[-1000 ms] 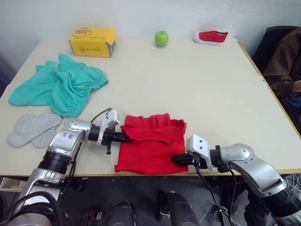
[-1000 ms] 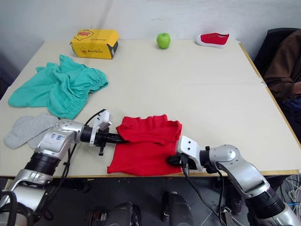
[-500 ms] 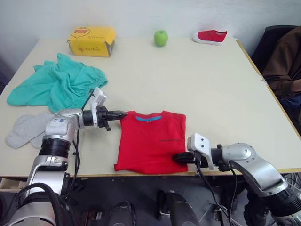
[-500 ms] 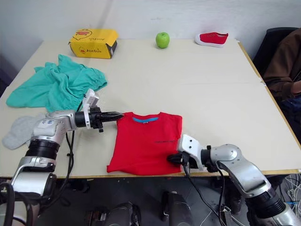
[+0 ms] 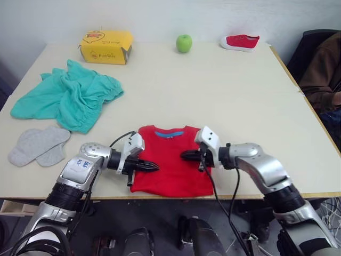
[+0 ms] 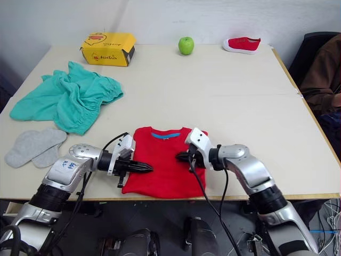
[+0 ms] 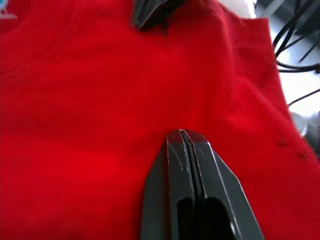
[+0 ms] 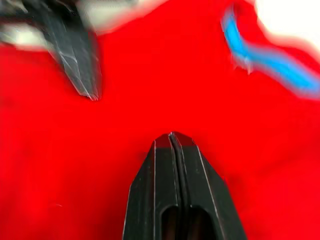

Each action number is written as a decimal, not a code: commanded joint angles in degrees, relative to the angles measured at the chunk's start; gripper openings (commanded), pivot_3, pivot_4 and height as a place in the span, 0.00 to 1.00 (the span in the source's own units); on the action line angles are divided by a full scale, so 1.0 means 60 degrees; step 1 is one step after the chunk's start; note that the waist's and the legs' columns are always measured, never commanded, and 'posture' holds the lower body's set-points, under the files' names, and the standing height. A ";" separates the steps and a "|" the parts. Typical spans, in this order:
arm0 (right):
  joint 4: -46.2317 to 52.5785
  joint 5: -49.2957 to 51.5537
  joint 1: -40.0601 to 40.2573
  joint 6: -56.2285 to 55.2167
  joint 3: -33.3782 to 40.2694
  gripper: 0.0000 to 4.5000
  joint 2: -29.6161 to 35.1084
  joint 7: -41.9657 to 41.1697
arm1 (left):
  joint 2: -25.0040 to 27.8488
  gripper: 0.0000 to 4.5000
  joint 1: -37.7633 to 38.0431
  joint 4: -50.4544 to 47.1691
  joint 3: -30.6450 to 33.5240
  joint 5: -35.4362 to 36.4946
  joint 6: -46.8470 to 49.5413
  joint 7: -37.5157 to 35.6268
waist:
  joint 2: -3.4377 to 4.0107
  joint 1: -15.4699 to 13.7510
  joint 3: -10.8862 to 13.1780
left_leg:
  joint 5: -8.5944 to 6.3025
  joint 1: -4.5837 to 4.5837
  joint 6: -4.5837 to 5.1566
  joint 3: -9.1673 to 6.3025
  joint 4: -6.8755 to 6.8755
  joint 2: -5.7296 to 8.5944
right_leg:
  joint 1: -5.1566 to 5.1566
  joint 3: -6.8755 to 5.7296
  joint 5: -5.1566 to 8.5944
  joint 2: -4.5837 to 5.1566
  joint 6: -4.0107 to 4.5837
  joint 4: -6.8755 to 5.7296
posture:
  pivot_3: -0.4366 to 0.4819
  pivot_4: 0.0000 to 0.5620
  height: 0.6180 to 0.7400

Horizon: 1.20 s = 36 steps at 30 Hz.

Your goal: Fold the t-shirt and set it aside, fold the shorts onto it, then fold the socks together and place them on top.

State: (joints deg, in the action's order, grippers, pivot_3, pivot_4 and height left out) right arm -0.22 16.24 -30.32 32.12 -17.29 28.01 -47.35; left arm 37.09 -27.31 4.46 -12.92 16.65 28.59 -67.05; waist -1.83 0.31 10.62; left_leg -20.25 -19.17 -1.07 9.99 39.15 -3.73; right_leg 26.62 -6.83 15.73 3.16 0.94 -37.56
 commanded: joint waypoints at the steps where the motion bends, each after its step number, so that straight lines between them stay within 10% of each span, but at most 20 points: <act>1: -0.0526 -0.0551 -0.0093 -0.0431 0.0833 0.00 -0.0146 0.1153 | 0.0281 0.00 0.0443 0.0328 -0.0132 -0.0627 -0.0435 0.0253 | 0.0004 0.0009 -0.0010 | 0.0000 0.0006 0.0000 -0.0001 0.0000 0.0000 | -0.0004 0.0000 0.0000 0.0001 0.0000 -0.0002 | 0.48 0.27 1.00; 6: -0.1111 -0.0846 -0.0301 -0.1016 0.2161 0.00 -0.0036 0.2441 | 0.0710 0.00 0.1193 0.0100 0.0290 -0.0469 -0.0587 0.0252 | 0.0010 0.0074 -0.0015 | 0.0002 0.0011 0.0003 -0.0003 -0.0001 -0.0001 | -0.0007 0.0000 0.0000 0.0007 0.0000 -0.0009 | 0.48 0.27 1.00; 14: 0.1288 0.2440 0.0003 0.2877 0.3493 0.00 0.1561 -0.0218 | 0.1003 0.00 0.1169 -0.1268 0.1890 0.1008 0.1164 0.0611 | 0.0033 0.0311 -0.0008 | 0.0018 0.0021 -0.0028 -0.0014 -0.0049 -0.0013 | 0.0000 0.0002 0.0011 -0.0014 0.0018 -0.0009 | 0.48 0.27 1.00; 19: 0.1502 0.4949 0.0170 0.7144 0.4190 0.27 0.2835 -0.1041 | 0.1665 0.27 0.0896 -0.2433 0.3137 0.2869 0.2251 -0.0267 | 0.0027 0.0211 -0.0004 | 0.0012 0.0003 -0.0018 -0.0028 -0.0045 -0.0014 | 0.0003 -0.0009 0.0011 -0.0008 0.0019 0.0012 | 0.48 0.27 1.00; 28: 0.1569 0.5740 0.0655 0.9122 0.4174 0.97 0.1967 -0.0073 | 0.2174 0.90 0.0813 -0.3108 0.3274 0.2731 0.1633 -0.0141 | 0.0028 0.0217 -0.0003 | 0.0007 0.0002 -0.0016 -0.0025 -0.0056 -0.0008 | 0.0002 -0.0009 0.0010 -0.0007 0.0016 0.0022 | 0.48 0.27 1.00; 36: 0.0919 0.5387 0.0353 0.8953 0.3298 1.00 0.0741 0.0591 | 0.1869 0.99 0.0564 -0.3479 0.3282 0.2924 0.1482 0.0401 | 0.0022 0.0292 -0.0007 | 0.0007 0.0003 -0.0023 -0.0020 -0.0065 -0.0010 | 0.0000 -0.0005 0.0008 -0.0016 0.0014 0.0029 | 0.48 0.27 1.00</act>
State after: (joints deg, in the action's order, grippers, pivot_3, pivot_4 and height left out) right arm 6.22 49.15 -27.96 86.17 4.84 34.13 -44.85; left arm 48.28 -22.72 -14.15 5.69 33.05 38.62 -64.96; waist -1.70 2.06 10.58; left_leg -20.19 -19.15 -1.24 9.88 38.74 -3.81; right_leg 26.62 -6.85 15.78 3.03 1.03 -37.40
